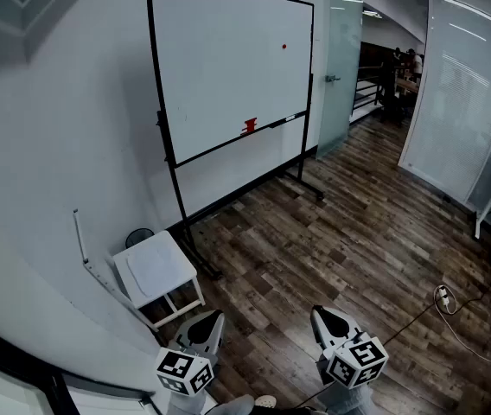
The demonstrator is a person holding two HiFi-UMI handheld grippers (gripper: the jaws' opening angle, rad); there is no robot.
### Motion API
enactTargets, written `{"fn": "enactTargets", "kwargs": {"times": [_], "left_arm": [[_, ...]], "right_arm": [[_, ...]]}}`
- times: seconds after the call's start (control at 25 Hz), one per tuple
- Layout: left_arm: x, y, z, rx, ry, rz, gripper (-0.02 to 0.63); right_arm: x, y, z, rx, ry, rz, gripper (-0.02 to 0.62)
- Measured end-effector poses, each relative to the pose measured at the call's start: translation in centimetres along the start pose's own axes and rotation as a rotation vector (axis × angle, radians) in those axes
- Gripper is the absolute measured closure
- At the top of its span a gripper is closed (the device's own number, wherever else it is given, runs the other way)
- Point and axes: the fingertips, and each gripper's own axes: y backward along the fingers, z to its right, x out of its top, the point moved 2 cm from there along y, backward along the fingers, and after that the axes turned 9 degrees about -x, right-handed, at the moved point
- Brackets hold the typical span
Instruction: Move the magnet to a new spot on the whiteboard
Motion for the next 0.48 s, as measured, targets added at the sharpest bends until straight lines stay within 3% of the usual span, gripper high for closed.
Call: {"fn": "enactTargets", "kwargs": {"times": [0.28,0.48], "left_arm": [[0.02,0.41,-0.89,0.000,0.010,0.001,0.597],[-0.11,0.30,-0.14,-0.042,0.021,-0.006,0.597]], "right_arm": [[0.04,-0.41,-0.82,-0.021,-0.003,0.007,0.566],[-0.20,-0.14,-0.99,-0.039,-0.013,0.005,0.566]]}}
